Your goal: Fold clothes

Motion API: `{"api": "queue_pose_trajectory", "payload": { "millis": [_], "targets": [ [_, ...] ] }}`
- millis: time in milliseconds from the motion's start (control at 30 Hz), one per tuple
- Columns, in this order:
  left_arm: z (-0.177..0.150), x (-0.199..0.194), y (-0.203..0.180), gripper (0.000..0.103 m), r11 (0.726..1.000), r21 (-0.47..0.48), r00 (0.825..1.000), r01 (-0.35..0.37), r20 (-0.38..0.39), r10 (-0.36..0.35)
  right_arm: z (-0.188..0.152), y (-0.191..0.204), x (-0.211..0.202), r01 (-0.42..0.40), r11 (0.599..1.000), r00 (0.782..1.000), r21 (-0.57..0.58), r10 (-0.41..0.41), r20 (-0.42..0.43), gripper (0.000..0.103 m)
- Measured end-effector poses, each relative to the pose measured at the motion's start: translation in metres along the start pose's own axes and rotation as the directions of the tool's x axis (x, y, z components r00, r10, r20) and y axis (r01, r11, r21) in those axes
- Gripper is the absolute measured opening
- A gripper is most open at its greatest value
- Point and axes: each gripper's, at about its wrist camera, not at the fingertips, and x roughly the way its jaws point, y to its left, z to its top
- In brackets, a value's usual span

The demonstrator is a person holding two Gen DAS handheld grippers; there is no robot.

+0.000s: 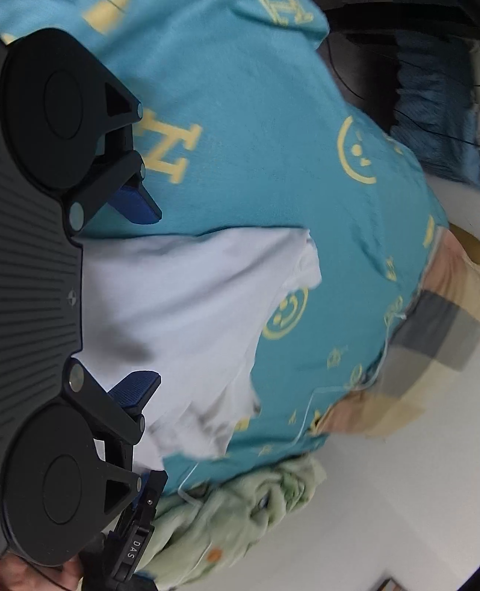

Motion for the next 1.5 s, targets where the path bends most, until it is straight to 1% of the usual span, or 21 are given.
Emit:
{"api": "queue_pose_trajectory", "payload": {
  "millis": [67,100,133,167,200,233,267,400,500,667,800,933,1000,1067,1133,1167,1200,1233,1267,1367,1500],
  "targets": [
    [0.010,0.015,0.003,0.086,1.000,0.011,0.998,0.026,0.064,-0.026,0.008,-0.006,0.033,0.016,1.000,1.000,0.005,-0.016,0.003,0.066],
    [0.015,0.019,0.003,0.080,0.999,0.023,0.995,0.039,0.095,-0.041,0.009,-0.007,0.047,0.019,1.000,1.000,0.003,-0.019,0.000,0.066],
    [0.018,0.017,0.001,0.067,0.999,0.036,0.994,0.039,0.101,-0.042,0.008,-0.008,0.056,0.015,1.000,1.000,0.001,-0.015,-0.001,0.066],
    [0.022,0.014,-0.002,0.060,0.998,0.050,0.993,0.038,0.107,-0.043,0.007,-0.006,0.062,0.012,1.000,1.000,-0.008,-0.012,0.007,0.062],
    [0.025,0.011,-0.004,0.041,0.997,0.063,0.993,0.037,0.113,-0.044,0.007,-0.003,0.064,0.020,0.999,1.000,-0.029,-0.019,0.017,0.048],
    [0.028,0.009,-0.007,0.014,0.996,0.076,0.992,0.036,0.118,-0.045,0.007,0.000,0.066,0.029,0.998,0.999,-0.051,-0.028,0.026,0.034],
    [0.031,0.006,-0.009,0.010,0.995,0.089,0.991,0.035,0.124,-0.045,0.007,0.002,0.065,0.030,0.998,0.999,-0.052,-0.028,0.028,0.012],
    [0.044,-0.004,-0.020,0.008,0.990,0.141,0.988,0.029,0.147,-0.050,0.014,0.010,0.045,0.006,1.000,0.994,-0.031,-0.002,0.112,0.008],
    [0.054,-0.011,-0.027,0.008,0.983,0.180,0.985,0.024,0.165,-0.054,0.036,0.016,0.031,-0.003,0.999,0.981,-0.033,0.009,0.191,0.008],
    [0.109,-0.015,-0.056,0.008,0.975,0.220,0.961,-0.009,0.271,-0.052,0.087,0.022,0.043,0.027,0.998,0.962,-0.055,-0.011,0.274,0.008],
    [0.145,0.030,-0.061,0.009,0.971,0.233,0.957,-0.060,0.289,-0.011,0.123,0.023,0.061,0.056,0.996,0.944,-0.066,-0.031,0.327,0.008],
    [0.154,0.083,-0.046,0.012,0.973,0.217,0.971,-0.075,0.236,0.022,0.125,0.001,0.115,0.095,0.995,0.955,-0.028,-0.083,0.284,0.009],
    [0.148,0.100,-0.038,0.019,0.972,0.210,0.977,-0.104,0.205,0.060,0.116,-0.007,0.128,0.100,0.995,0.961,-0.026,-0.090,0.262,0.010],
    [0.143,0.107,-0.029,0.035,0.969,0.207,0.976,-0.134,0.196,0.093,0.108,-0.014,0.140,0.103,0.994,0.966,-0.026,-0.094,0.241,0.013],
    [0.141,0.104,-0.023,0.062,0.966,0.204,0.975,-0.158,0.190,0.119,0.106,-0.016,0.141,0.105,0.994,0.971,-0.024,-0.097,0.220,0.020],
    [0.139,0.097,-0.021,0.067,0.968,0.194,0.974,-0.160,0.189,0.123,0.104,-0.014,0.133,0.106,0.994,0.970,-0.027,-0.097,0.223,0.031],
    [0.137,0.089,-0.019,0.073,0.969,0.184,0.974,-0.163,0.187,0.128,0.102,-0.012,0.124,0.106,0.994,0.968,-0.029,-0.097,0.229,0.050],
    [0.134,0.081,-0.017,0.077,0.971,0.175,0.974,-0.165,0.186,0.132,0.100,-0.009,0.116,0.107,0.994,0.967,-0.032,-0.097,0.236,0.058],
    [0.130,0.070,-0.017,0.077,0.970,0.179,0.974,-0.166,0.186,0.132,0.098,-0.007,0.107,0.108,0.994,0.966,-0.034,-0.096,0.242,0.070],
    [0.110,0.030,-0.023,0.078,0.968,0.193,0.973,-0.158,0.195,0.120,0.091,0.001,0.077,0.104,0.994,0.965,-0.042,-0.090,0.248,0.073],
    [0.066,-0.034,-0.044,0.080,0.965,0.221,0.975,-0.139,0.200,0.094,0.060,0.018,0.012,0.076,0.996,0.969,-0.053,-0.062,0.239,0.073]
  ]
}}
